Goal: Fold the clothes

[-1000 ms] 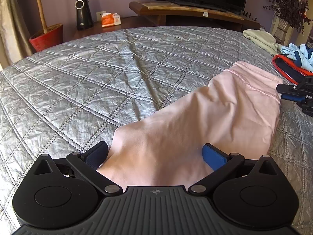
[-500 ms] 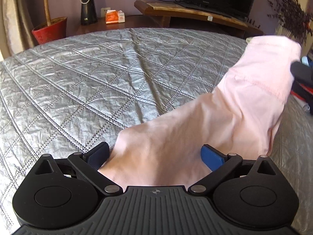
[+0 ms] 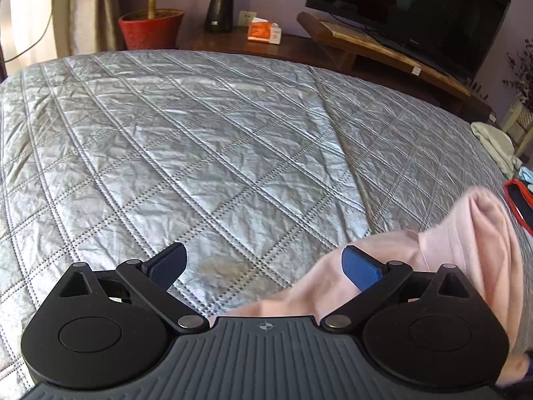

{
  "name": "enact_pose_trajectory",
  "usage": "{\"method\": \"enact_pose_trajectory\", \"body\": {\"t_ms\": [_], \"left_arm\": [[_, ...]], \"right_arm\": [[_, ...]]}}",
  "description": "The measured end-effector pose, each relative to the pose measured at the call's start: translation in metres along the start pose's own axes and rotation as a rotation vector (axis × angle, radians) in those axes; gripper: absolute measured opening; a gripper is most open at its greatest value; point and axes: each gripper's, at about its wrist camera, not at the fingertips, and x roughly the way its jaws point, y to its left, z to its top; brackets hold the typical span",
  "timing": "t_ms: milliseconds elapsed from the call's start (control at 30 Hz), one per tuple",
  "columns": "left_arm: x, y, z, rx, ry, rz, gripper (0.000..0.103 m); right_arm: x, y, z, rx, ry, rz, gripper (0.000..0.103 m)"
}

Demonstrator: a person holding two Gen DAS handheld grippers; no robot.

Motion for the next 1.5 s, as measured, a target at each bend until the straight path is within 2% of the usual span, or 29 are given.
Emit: {"method": "enact_pose_trajectory", "body": {"t_ms": [33,67,133,167,233,267,333,467,533,600,667,733,767,867,967,1067,1133,1267,1367,1433,1500], "left_arm": [[0.005,0.001,-0.005,0.002,0.045,-0.016,0.011],[0.002,0.002,-0.004,0.016,0.036,-0.005,0.015],[-0.005,0.003,-0.002,0.045,0.006,0.023,0.015],[-0.014,0.006,0.002,0.053,-0.047,0.027,0.016],[-0.02,0.006,0.012,0.084,-0.146,-0.041,0.03],[-0.022,0.006,0.017,0.1,-0.195,-0.078,0.042],[-0.006,0.013,0.025,0.032,-0.145,-0.21,0.041],[0.046,0.01,0.014,-0.007,0.109,-0.362,0.039],[0.048,0.024,0.008,-0.077,0.121,-0.441,0.04],[0.042,0.048,0.008,-0.168,0.094,-0.461,0.041],[0.038,0.075,0.006,-0.277,0.042,-0.447,0.043],[0.038,0.101,0.0,-0.388,0.018,-0.414,0.056],[0.044,0.109,0.002,-0.43,0.024,-0.389,0.061],[0.06,0.13,-0.008,-0.517,0.087,-0.326,0.06],[0.073,0.144,-0.009,-0.575,0.106,-0.288,0.06],[0.088,0.161,-0.015,-0.667,0.127,-0.289,0.071],[0.098,0.173,-0.024,-0.743,0.155,-0.309,0.074],[0.11,0.188,-0.036,-0.88,0.134,-0.363,0.078],[0.124,0.184,-0.026,-0.858,0.13,-0.443,0.07],[0.135,0.19,-0.03,-0.933,0.123,-0.513,0.07],[0.145,0.196,-0.034,-1.012,0.116,-0.583,0.057]], "right_arm": [[-0.001,0.004,0.001,-0.011,-0.002,0.003,0.101],[-0.003,0.008,0.002,-0.021,-0.006,0.008,0.101],[-0.007,0.018,0.004,-0.04,-0.016,0.023,0.101],[-0.009,0.022,0.005,-0.049,-0.02,0.03,0.101],[-0.012,0.029,0.005,-0.056,-0.03,0.047,0.101],[-0.013,0.032,0.005,-0.056,-0.031,0.055,0.101],[-0.015,0.037,0.004,-0.058,-0.022,0.074,0.101],[-0.016,0.048,0.002,-0.082,0.009,0.092,0.102],[-0.017,0.052,0.002,-0.092,0.017,0.096,0.102],[-0.019,0.055,0.003,-0.085,0.016,0.106,0.102],[-0.021,0.057,0.003,-0.079,0.017,0.12,0.102],[-0.023,0.061,0.002,-0.083,0.02,0.134,0.102],[-0.024,0.063,0.002,-0.086,0.021,0.138,0.102],[-0.027,0.074,0.0,-0.097,0.025,0.154,0.102],[-0.032,0.086,0.0,-0.122,0.023,0.164,0.102],[-0.035,0.099,0.0,-0.152,0.017,0.174,0.102],[-0.037,0.107,0.001,-0.169,0.015,0.181,0.102],[-0.041,0.12,0.002,-0.196,0.01,0.186,0.102],[-0.043,0.128,0.002,-0.214,0.006,0.188,0.102],[-0.044,0.132,0.002,-0.225,0.004,0.19,0.102],[-0.046,0.134,0.002,-0.235,0.001,0.192,0.102]]}}
